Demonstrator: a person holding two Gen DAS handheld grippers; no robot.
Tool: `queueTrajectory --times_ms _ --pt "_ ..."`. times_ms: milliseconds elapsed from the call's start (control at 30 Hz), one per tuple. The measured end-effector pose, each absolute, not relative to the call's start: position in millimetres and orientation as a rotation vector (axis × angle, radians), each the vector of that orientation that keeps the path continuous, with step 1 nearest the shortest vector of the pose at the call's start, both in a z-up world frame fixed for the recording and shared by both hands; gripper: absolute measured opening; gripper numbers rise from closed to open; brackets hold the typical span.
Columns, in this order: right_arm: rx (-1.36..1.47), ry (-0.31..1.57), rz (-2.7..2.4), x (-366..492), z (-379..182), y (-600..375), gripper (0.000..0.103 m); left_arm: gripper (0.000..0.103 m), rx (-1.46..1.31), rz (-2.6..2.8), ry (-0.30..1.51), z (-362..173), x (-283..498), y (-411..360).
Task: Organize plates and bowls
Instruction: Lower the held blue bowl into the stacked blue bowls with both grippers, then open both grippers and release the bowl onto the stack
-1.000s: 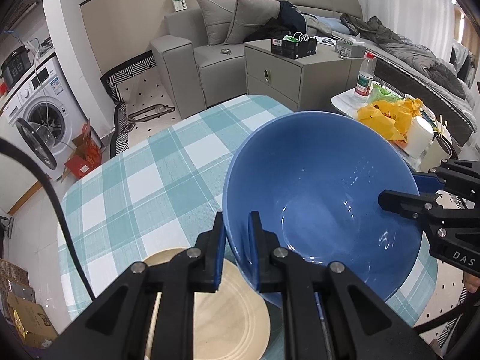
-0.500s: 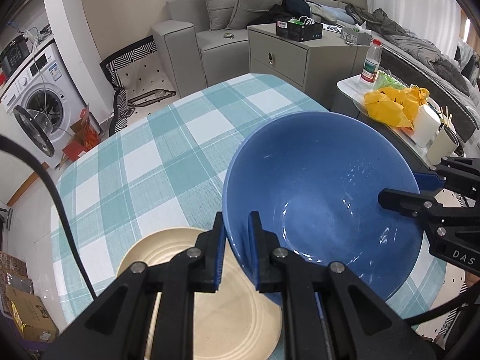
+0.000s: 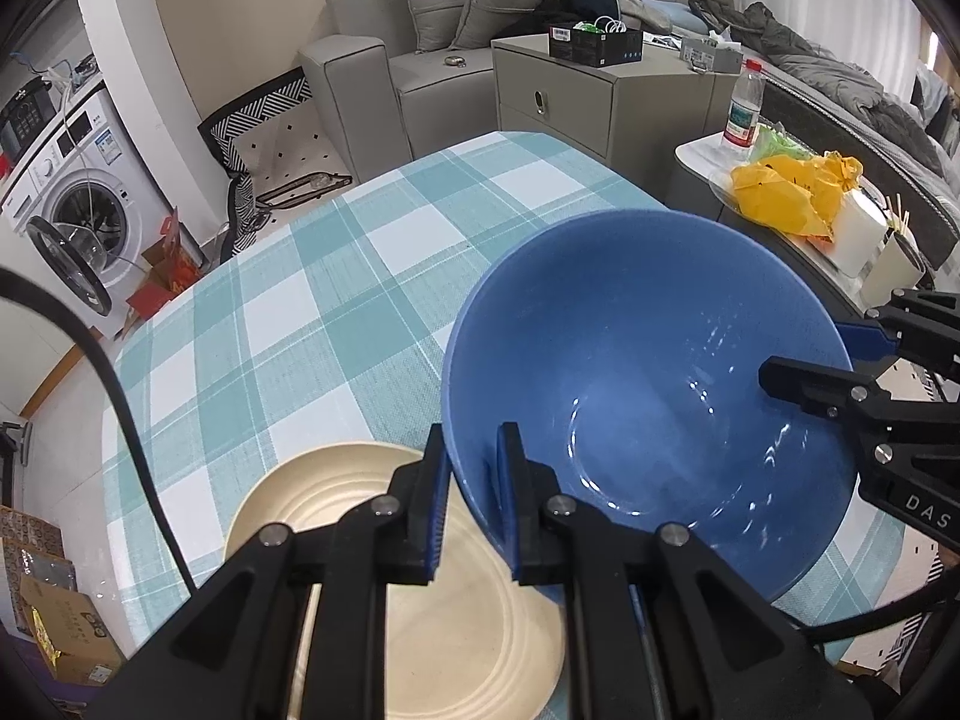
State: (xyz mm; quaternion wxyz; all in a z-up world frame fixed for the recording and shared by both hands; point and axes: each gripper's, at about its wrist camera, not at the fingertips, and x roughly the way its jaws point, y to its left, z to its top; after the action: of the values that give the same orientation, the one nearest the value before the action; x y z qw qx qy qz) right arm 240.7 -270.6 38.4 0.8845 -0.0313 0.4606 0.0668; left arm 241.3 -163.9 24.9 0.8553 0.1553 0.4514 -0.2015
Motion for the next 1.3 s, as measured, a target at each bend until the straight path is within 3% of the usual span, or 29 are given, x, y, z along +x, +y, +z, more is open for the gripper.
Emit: queueTrajectory --times_ms 667,1100,1167,1233,1300 --pt "-0.198 0.928 0.099 238.2 33.8 -262.8 0.034 0.016 0.347 -0.447 0.981 6.4 239.0 -166.9" --pt "-0.136 0.920 0.087 239.8 33.7 -283.3 0.055 0.021 0.335 -0.456 0.986 5.7 238.2 -164.3" --pt "-0.114 0.925 0.087 240.6 32.1 -288.4 0.060 0.025 0.331 -0.457 0.988 5.9 237.5 -163.6" --pt "-0.086 0.923 0.092 239.7 31.8 -293.4 0.067 0.039 0.323 -0.462 0.984 6.7 236.5 -162.0" --pt "-0.058 0.921 0.103 238.4 31.3 -297.9 0.070 0.044 0.305 -0.467 0.978 8.4 235.6 -159.1"
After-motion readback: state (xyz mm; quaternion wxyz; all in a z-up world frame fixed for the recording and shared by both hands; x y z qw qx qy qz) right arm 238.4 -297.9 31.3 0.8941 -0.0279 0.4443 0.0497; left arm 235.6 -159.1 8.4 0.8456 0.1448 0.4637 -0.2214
